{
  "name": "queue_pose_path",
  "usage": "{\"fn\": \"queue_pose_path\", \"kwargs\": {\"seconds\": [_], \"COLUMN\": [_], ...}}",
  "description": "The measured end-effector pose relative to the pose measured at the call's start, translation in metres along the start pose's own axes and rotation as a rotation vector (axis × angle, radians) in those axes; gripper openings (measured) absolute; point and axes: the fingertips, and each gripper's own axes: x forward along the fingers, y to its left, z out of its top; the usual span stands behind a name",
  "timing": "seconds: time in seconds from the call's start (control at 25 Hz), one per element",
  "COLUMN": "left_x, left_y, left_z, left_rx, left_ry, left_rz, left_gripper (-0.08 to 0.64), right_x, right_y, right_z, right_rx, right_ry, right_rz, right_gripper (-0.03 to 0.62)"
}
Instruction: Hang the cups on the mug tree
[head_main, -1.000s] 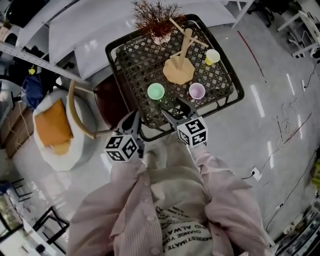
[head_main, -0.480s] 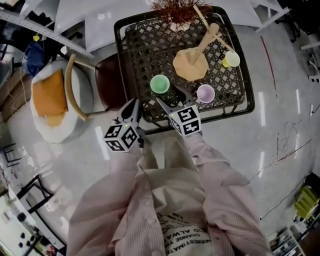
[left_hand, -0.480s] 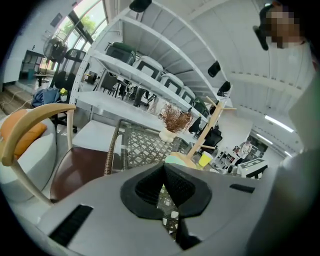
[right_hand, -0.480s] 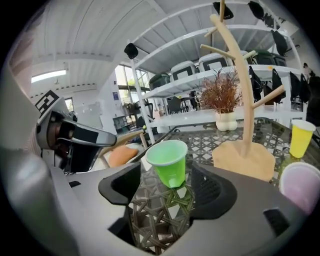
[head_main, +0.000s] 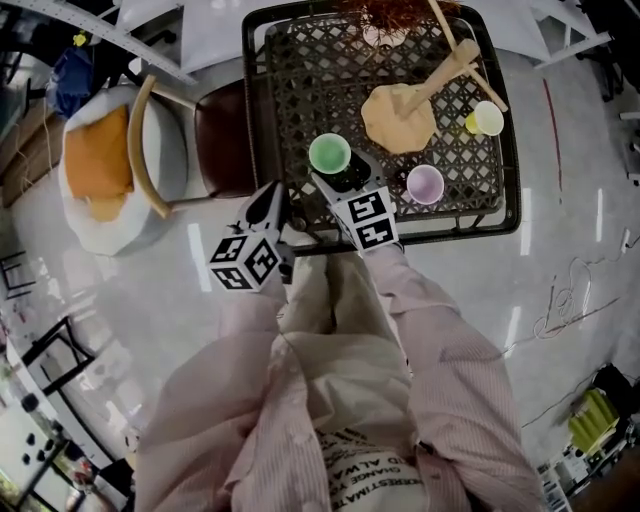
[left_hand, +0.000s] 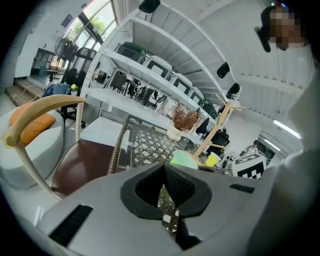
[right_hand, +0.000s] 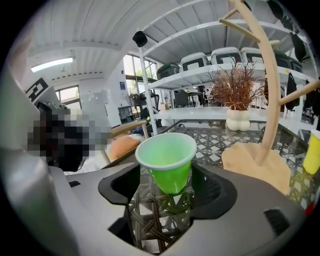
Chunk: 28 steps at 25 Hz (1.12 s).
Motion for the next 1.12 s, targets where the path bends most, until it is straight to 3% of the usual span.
{"fn": "queue_pose_path", "kwargs": {"seconds": [0.52,1.12], "left_x": [0.012,0.003], "left_y": [0.002,-0.018], "left_z": [-0.008,0.004], "left_rx": [-0.023,-0.004], "left_ry": [0.027,0.027], "left_rz": [-0.017,-0.058], "left_gripper": [-0.002,-0.002], "right_x": [0.011,-0.014], "right_y": [-0.006,0.0], "right_z": [-0.006,0.026], "right_rx": [0.004,0.194], "right_ry": [0.055,-0.03], "right_rz": [-0.051,-0.023], "right_gripper": [0.282,0.272]}}
